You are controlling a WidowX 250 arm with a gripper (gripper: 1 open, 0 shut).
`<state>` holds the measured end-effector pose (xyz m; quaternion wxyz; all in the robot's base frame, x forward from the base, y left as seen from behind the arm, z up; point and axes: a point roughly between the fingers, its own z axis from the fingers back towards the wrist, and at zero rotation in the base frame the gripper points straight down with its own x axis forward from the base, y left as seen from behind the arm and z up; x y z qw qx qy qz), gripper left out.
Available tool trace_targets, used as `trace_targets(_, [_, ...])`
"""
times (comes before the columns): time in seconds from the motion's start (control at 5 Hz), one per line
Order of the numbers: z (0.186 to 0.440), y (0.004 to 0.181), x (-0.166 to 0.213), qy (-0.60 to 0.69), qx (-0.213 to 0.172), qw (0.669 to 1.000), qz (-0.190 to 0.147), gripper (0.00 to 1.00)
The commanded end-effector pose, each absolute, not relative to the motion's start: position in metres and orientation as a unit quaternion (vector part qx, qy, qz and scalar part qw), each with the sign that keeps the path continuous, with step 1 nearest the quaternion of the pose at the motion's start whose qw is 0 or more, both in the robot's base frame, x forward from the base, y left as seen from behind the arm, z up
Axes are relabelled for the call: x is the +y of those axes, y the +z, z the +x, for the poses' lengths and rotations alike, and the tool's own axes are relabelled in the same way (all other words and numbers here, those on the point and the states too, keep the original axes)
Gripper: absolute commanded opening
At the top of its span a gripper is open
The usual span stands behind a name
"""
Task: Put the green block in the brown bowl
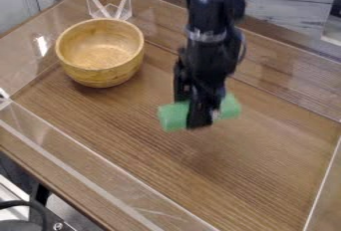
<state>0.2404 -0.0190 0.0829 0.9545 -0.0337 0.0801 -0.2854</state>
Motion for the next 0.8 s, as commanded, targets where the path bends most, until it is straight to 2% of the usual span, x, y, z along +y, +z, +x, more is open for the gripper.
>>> trace_targets(0.0, [0.249,0.131,-0.009,-0.213,0.050,0.976,-0.016,0.00])
trace_targets(0.2, [0.254,0.159,0.010,-0.146,0.039,0.988,-0.006,0.00])
trace_targets(0.4, [0.260,0.172,0.043,-0.114,0.030,0.993,0.002,0.00])
trace_targets(0.6, [0.270,0.178,0.079,-0.084,0.024,0.996,0.005,0.00])
